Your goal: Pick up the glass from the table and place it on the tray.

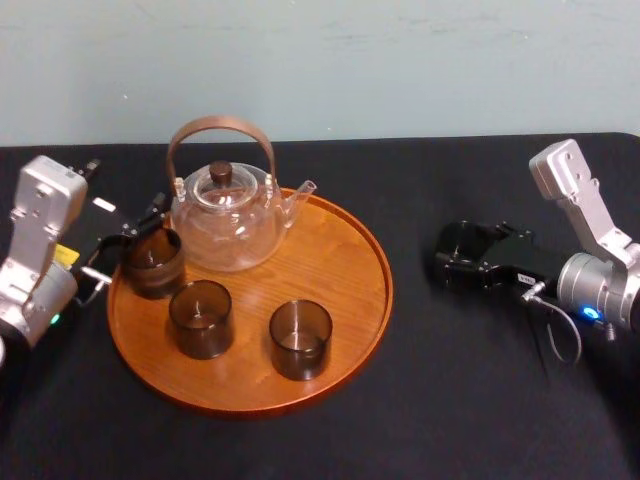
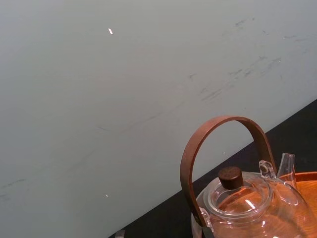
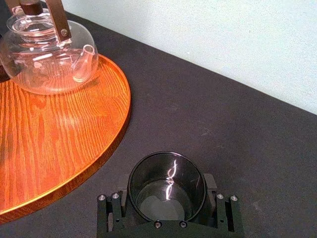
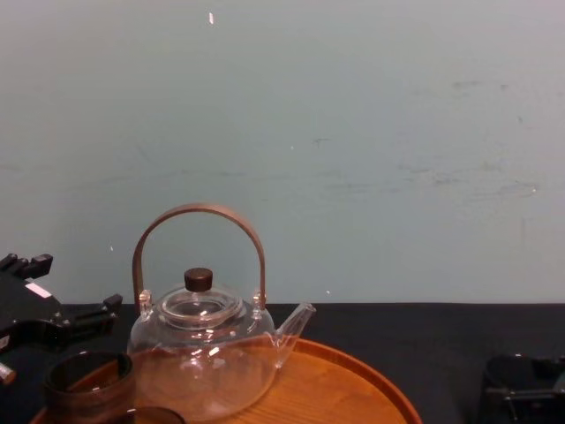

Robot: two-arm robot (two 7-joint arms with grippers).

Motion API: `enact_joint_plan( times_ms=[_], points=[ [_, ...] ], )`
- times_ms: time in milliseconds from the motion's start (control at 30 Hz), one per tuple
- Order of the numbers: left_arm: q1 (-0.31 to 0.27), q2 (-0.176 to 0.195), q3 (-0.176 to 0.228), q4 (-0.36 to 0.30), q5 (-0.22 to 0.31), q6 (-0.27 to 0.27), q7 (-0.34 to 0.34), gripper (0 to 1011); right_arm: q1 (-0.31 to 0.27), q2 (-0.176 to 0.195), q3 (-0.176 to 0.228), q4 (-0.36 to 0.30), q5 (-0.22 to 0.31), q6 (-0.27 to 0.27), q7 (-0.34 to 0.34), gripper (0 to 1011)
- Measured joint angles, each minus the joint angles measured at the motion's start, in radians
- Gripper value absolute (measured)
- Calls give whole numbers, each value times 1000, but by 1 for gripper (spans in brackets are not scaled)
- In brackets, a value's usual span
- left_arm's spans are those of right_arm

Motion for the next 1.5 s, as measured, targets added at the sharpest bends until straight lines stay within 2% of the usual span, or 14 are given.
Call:
enact_joint_plan(
  times_ms=[433,833,1133,1500],
  points=[
    [0,0,0,0,0,0,0,1001,-2,1,2,-2,3,-1,1,904],
    [0,0,0,0,0,0,0,1001,-2,30,10,-48,25,-43,74,904],
    [0,0,0,0,0,0,0,1001,49,35,-34,-68,23,-79,135,904],
    [0,0,0,0,0,0,0,1001,133,-20,-117,-24,8,-107,177,904]
  ],
)
